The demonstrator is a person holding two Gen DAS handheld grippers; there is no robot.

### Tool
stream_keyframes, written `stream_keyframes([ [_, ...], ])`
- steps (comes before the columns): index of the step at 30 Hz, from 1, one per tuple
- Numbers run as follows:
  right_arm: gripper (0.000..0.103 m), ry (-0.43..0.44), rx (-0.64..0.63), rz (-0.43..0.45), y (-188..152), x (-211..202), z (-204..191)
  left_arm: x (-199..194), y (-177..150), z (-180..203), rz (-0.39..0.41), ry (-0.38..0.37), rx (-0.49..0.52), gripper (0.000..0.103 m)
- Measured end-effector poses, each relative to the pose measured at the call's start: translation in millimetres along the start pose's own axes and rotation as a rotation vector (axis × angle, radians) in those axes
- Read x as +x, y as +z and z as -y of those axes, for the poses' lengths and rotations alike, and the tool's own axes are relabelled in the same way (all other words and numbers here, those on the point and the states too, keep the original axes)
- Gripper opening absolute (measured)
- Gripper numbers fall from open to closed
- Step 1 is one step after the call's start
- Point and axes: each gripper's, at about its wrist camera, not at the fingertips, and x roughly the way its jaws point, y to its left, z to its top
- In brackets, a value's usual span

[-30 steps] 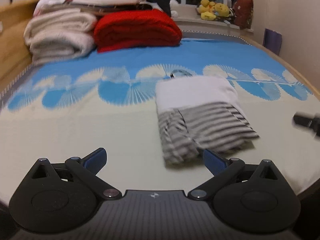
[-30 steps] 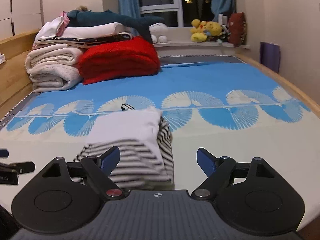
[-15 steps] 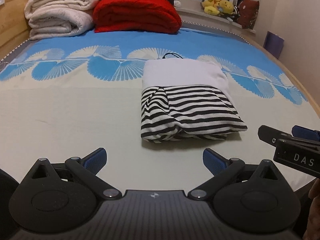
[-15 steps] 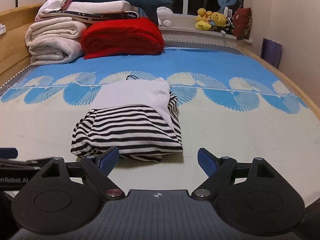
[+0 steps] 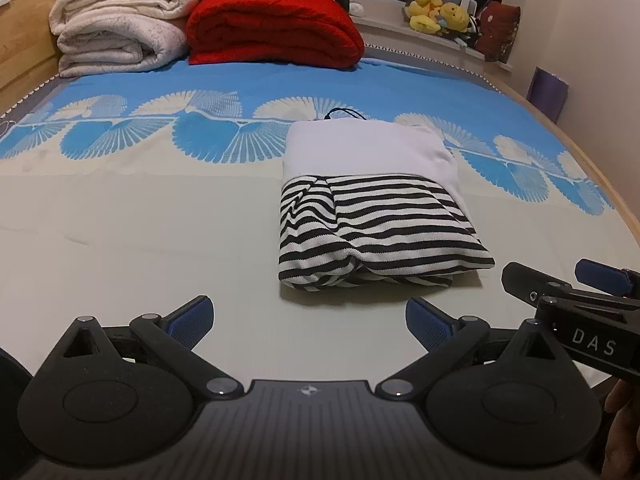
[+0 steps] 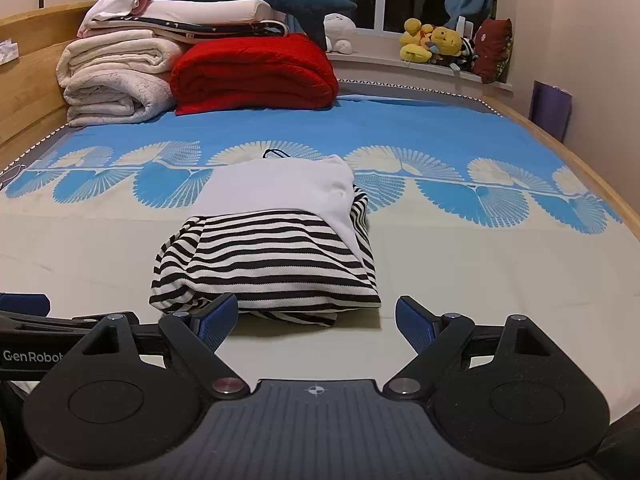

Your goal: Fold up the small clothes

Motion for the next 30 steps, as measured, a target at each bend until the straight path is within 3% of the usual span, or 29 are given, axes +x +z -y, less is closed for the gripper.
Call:
stream_keyframes([
  [30,0.087,-0.007,0.01,-0.009,1.1,1.1,2.0,1.5,0.3,0.1,0.004,-0.004,0.001,0.102],
])
